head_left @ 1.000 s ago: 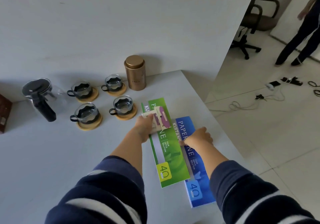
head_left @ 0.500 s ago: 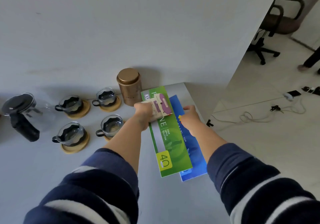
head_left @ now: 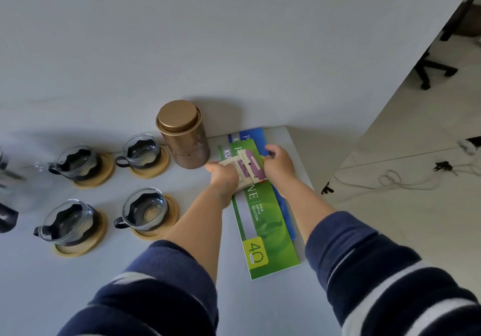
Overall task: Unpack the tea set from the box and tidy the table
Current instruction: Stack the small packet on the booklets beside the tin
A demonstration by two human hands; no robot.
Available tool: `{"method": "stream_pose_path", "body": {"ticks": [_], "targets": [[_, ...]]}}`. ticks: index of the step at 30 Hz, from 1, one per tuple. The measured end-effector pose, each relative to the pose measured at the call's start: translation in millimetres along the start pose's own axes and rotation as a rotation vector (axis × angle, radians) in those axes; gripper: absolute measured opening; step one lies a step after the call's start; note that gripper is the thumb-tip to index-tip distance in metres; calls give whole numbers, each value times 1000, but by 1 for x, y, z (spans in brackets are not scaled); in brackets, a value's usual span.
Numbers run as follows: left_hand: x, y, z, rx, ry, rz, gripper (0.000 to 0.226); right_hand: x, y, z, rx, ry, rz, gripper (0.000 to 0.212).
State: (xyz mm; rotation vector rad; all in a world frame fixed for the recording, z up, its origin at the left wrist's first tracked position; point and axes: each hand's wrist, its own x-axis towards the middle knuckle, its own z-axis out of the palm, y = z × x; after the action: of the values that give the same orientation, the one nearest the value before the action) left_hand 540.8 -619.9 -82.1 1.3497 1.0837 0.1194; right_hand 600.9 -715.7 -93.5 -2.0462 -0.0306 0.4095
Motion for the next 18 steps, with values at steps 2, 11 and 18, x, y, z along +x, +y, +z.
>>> {"method": "stream_pose_path", "body": {"ticks": [2,11,18], "targets": [[-1,8,6,71,68,-18,56,1,2,-1,-110,19,-51,42],[-14,32,31,95,103,-74,43,12,0,-6,-117,-53,-117,28],[-17,17,27,412,130,50,54,6,12,-5,-330,-116,-218,72]]}}
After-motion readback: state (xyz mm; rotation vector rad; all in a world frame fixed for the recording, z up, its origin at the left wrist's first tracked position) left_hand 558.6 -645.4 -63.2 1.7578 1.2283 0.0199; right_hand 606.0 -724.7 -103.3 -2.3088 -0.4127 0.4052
